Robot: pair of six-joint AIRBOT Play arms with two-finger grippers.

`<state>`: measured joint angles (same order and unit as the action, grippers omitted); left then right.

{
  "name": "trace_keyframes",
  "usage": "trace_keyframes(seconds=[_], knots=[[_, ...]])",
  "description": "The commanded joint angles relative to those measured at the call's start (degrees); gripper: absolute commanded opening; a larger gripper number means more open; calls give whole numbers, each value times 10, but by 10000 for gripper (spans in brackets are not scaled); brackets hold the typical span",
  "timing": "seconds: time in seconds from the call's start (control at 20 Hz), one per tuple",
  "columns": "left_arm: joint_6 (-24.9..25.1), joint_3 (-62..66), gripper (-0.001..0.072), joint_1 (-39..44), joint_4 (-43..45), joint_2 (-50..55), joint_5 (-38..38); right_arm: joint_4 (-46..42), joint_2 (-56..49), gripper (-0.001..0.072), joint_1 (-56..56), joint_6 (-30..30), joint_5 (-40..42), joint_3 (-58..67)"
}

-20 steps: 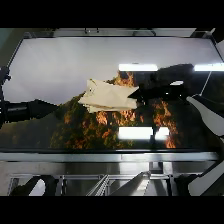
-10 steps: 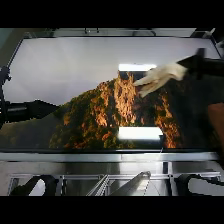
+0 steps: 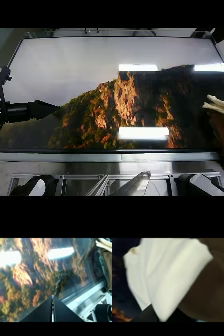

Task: Fold the shirts.

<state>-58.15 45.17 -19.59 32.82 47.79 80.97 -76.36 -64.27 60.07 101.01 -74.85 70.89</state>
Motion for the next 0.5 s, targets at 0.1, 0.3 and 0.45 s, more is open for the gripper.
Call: trace_keyframes(seconds=[0.1,0.3,0.45], knots=[[0,0,34,0,0,0,1,-212,30,18,61,38,-15,-129],[0,0,34,0,0,0,1,-209,-6,635,61,38,-31,-168],[0,0,33,0,0,0,1,-194,-13,709,53,38,-44,-142]])
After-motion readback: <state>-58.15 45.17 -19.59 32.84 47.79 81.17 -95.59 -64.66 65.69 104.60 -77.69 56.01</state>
